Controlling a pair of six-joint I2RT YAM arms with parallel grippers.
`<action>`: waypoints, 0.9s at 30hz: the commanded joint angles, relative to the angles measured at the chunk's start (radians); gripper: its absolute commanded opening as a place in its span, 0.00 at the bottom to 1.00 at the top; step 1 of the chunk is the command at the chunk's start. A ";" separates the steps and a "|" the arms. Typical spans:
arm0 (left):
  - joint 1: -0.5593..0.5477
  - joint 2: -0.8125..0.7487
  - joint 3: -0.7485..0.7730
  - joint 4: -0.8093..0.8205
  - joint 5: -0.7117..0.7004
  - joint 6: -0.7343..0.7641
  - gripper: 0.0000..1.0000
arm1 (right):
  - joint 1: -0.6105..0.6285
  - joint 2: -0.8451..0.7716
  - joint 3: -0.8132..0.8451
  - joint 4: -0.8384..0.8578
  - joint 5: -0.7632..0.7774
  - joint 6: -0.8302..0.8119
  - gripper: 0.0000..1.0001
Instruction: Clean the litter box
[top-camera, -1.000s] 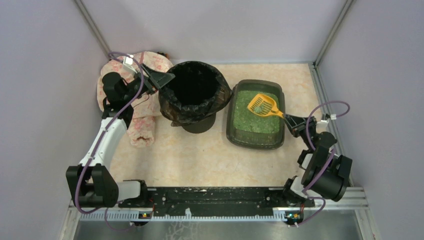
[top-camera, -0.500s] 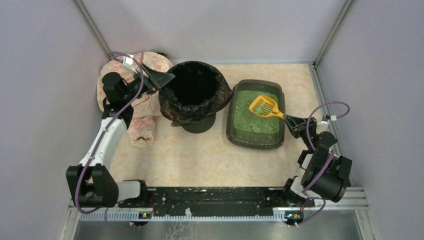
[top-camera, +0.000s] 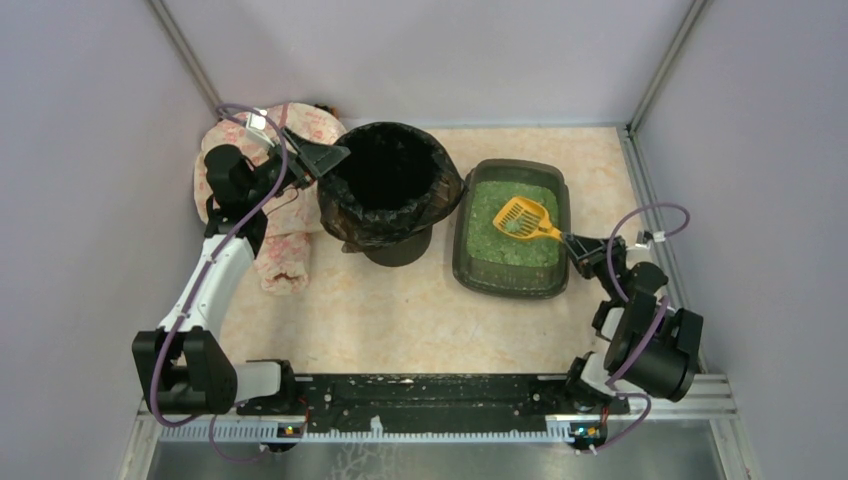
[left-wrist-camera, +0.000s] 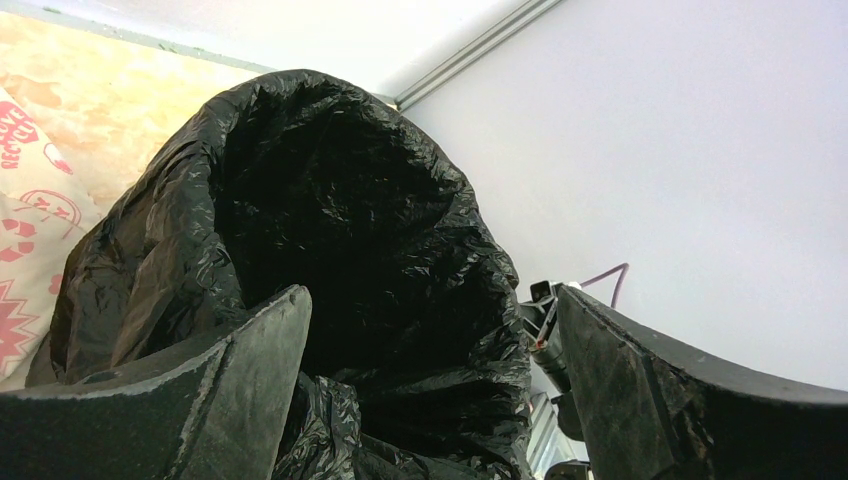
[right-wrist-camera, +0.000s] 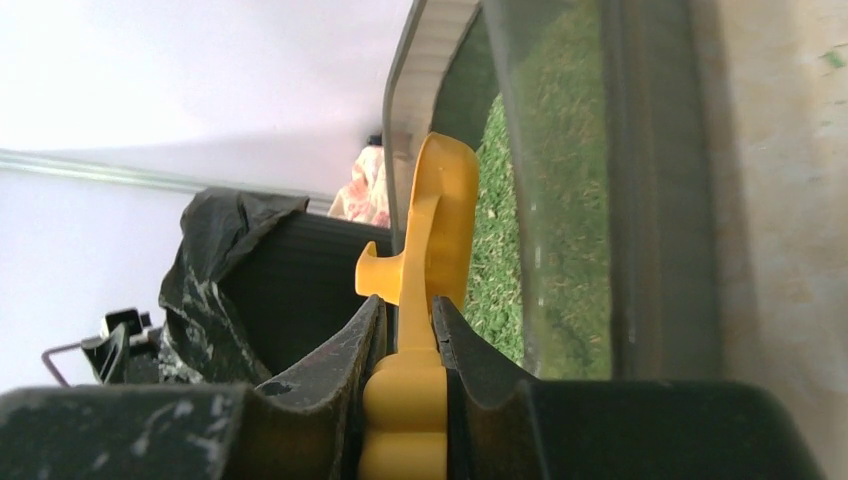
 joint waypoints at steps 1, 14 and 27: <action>0.001 0.014 -0.020 -0.017 0.020 0.000 0.99 | 0.024 -0.052 0.016 0.054 0.038 -0.009 0.00; 0.002 0.013 -0.021 -0.016 0.023 -0.004 0.99 | 0.039 -0.099 0.090 -0.093 -0.002 -0.061 0.00; 0.000 0.008 -0.025 -0.017 0.017 -0.001 0.99 | 0.040 0.252 0.048 0.537 -0.084 0.246 0.00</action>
